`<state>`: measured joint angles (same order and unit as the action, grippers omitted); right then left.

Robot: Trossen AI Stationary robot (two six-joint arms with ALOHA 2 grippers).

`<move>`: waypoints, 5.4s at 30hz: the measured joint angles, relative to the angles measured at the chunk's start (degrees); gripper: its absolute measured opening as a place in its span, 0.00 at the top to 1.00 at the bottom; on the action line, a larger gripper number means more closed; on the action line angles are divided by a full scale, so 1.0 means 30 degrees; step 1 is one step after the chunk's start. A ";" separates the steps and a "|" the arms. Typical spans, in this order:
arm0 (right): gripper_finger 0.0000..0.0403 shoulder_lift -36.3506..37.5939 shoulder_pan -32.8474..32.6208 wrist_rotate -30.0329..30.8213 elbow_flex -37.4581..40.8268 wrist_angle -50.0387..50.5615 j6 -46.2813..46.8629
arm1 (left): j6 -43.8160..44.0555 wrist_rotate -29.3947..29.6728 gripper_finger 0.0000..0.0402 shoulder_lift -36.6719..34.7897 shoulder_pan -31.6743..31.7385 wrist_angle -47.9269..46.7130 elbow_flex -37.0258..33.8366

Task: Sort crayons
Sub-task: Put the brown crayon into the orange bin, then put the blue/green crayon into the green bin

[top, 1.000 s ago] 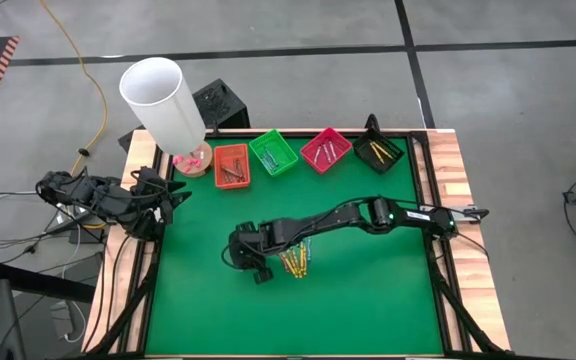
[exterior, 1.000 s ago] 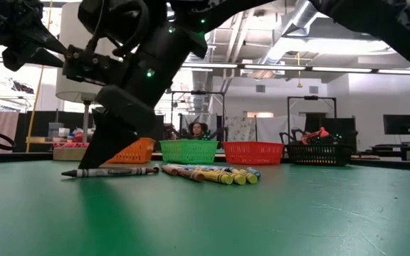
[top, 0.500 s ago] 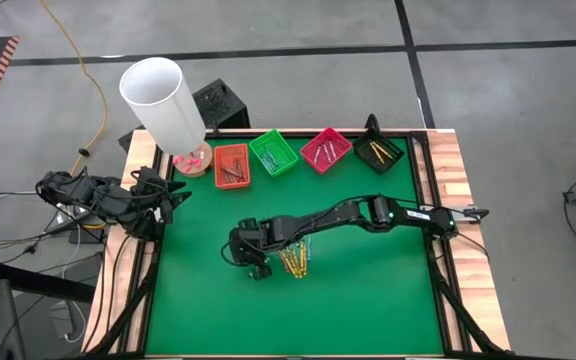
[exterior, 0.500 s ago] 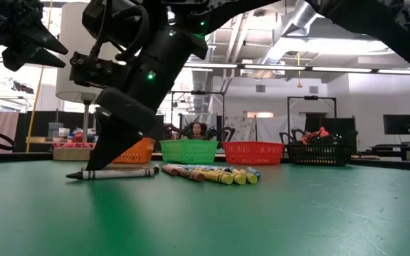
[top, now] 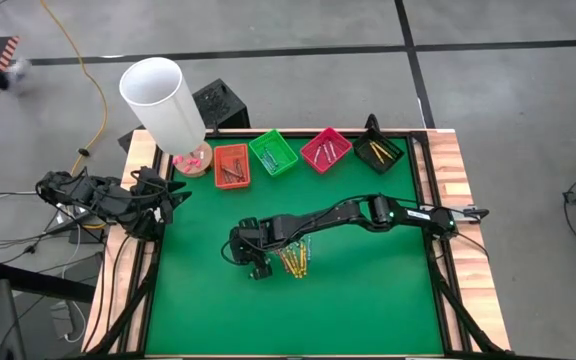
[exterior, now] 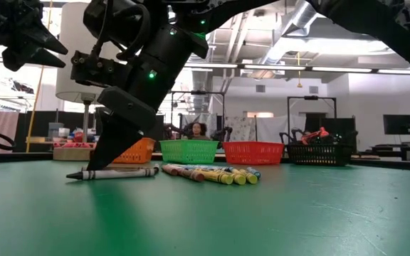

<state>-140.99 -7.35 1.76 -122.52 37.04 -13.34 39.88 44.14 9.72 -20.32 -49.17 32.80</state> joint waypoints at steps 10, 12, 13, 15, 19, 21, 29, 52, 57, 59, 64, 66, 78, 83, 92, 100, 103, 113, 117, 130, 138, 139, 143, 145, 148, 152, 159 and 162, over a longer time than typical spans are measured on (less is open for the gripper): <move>0.99 -0.0029 0.0007 0.0018 0.0019 -0.1429 0.0859 | 0.0000 -0.0001 0.52 0.0000 -0.0006 0.0000 0.0000; 0.99 -0.0029 0.0048 0.0029 0.0022 -0.2006 0.0947 | 0.0000 -0.0005 0.52 0.0000 -0.0007 0.0000 0.0000; 0.99 -0.0029 0.0063 0.0031 0.0022 -0.2201 0.0947 | 0.0000 -0.0001 0.52 0.0000 -0.0007 0.0000 0.0000; 0.99 -0.0029 0.0138 0.0044 0.0022 -0.2512 0.1033 | 0.0000 -0.0002 0.52 0.0000 -0.0004 0.0000 0.0000; 0.99 -0.0029 0.0276 0.0044 0.0022 -0.3207 0.1533 | 0.0000 -0.0007 0.52 0.0000 0.0000 -0.0007 0.0000; 0.99 -0.0029 0.0380 0.0044 0.0022 -0.3478 0.1659 | -0.0001 0.0000 0.52 0.0000 0.0000 -0.0003 0.0000; 0.99 -0.0029 0.0853 0.0296 0.0022 -0.5446 0.2537 | 0.0000 -0.0003 0.52 0.0000 0.0000 -0.0004 0.0000; 0.99 -0.0029 0.3129 0.5052 0.0022 -1.3896 0.1401 | -0.0007 -0.0007 0.52 0.0000 -0.0001 -0.0003 0.0000; 0.99 -0.0029 0.3792 0.5406 0.0022 -1.5534 0.1069 | -0.0014 -0.0007 0.52 0.0000 0.0000 -0.0007 0.0000; 0.99 -0.0029 0.4099 0.5406 0.0022 -1.5738 0.1402 | -0.0058 -0.0007 0.52 0.0000 -0.0003 -0.0006 0.0000; 0.99 -0.0029 0.4910 0.5413 0.0022 -1.6135 0.2465 | -0.0058 -0.0007 0.52 0.0004 -0.0005 -0.0003 0.0000; 0.99 -0.0029 0.5235 0.5413 0.0022 -1.6141 0.3409 | -0.0058 -0.0007 0.52 0.0000 -0.0002 -0.0007 0.0000; 0.99 -0.0214 0.6251 0.5409 -0.0001 -1.6013 0.6820 | -0.0066 -0.0007 0.52 0.0000 0.0000 -0.0007 0.0000; 0.99 -0.0886 0.6237 0.5396 -0.0022 -1.6041 0.6892 | -0.0058 -0.0009 0.52 0.0007 -0.0003 -0.0007 0.0000; 0.99 -0.0905 0.6408 0.5421 0.0292 -1.5464 0.7520 | -0.0036 -0.0102 0.52 0.0007 0.0000 -0.0007 0.0000; 0.99 -0.1478 0.6645 0.5483 0.0330 -1.4794 0.8309 | 0.0000 -0.0095 0.52 0.0000 -0.0007 0.0000 0.0000; 0.99 -0.1795 0.6663 0.5483 0.0328 -1.4998 0.8510 | 0.0000 -0.0097 0.52 0.0005 0.0000 0.0000 0.0000; 0.99 -0.1887 0.6774 0.5473 0.0328 -1.4590 0.8510 | 0.0000 -0.0091 0.52 0.0000 -0.0004 -0.0007 -0.0002; 0.99 -0.1887 0.6778 0.5479 0.0321 -1.4203 0.8508 | 0.0000 -0.0087 0.52 0.0007 0.0000 -0.0007 0.0000; 0.78 -0.1892 0.6768 0.5464 0.0321 -1.4054 0.8502 | 0.0000 -0.0073 0.52 0.0007 -0.0002 -0.0007 0.0000; 0.72 -0.1777 0.6768 0.5322 0.0147 -1.3998 0.8370 | 0.0000 -0.0072 0.52 0.0000 -0.0007 -0.0007 0.0000; 0.72 -0.1660 0.6752 0.5266 0.0008 -1.3828 0.8301 | 0.0000 -0.0073 0.52 0.0007 -0.0007 0.0000 0.0000; 0.72 -0.1331 0.6640 0.4896 -0.0764 -1.3309 0.7508 | -0.0004 -0.0069 0.52 0.0003 -0.0007 -0.0007 -0.0003; 0.72 -0.1126 0.6551 0.4883 -0.1316 -1.2083 0.7079 | 0.0000 -0.0066 0.52 0.0007 -0.0004 -0.0007 0.0000; 0.72 -0.0996 0.6345 0.4880 -0.2369 -1.0166 0.6154 | 0.0000 -0.0031 0.52 0.0002 -0.0007 -0.0002 0.0000; 0.72 -0.0636 0.5956 0.4888 -0.3904 -0.6517 0.4608 | -0.0004 0.0040 0.52 0.0007 -0.0003 -0.0002 0.0000; 0.72 0.0725 0.4836 0.4874 -0.3876 -0.1170 0.3647 | -0.0004 0.0080 0.52 0.0007 -0.0001 0.0000 0.0000; 0.72 0.1604 0.4239 0.4874 -0.3876 0.1053 0.3266 | -0.0007 0.0154 0.52 0.0007 -0.0007 0.0000 0.0000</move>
<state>-136.18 5.36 16.38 -134.15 40.20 -3.54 39.86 44.60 9.74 -20.34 -49.17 32.80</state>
